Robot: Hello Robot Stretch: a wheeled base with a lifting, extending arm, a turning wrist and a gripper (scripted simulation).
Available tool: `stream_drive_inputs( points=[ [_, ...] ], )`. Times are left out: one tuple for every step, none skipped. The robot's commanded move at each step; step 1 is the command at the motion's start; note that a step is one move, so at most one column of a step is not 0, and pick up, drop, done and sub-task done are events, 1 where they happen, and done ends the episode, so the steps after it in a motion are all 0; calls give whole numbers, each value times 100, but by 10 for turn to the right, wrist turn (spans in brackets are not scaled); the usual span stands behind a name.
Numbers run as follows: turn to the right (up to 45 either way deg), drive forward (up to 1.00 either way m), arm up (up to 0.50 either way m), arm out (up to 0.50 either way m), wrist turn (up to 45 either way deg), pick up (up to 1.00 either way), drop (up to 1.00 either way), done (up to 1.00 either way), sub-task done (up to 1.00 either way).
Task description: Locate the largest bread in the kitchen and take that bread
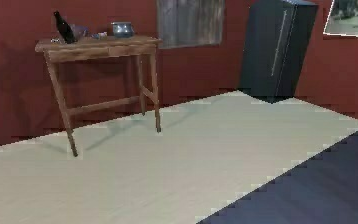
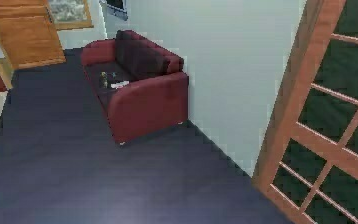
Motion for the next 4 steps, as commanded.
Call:
stream_drive_inputs(
  points=[
    [-450, 0, 0, 0, 0, 0, 0, 0, 0],
    [-60, 0, 0, 0, 0, 0, 0, 0, 0],
    [0, 85, 0, 0, 0, 0, 0, 0, 0],
    [-60, 0, 0, 0, 0, 0, 0, 0, 0]
  ],
)
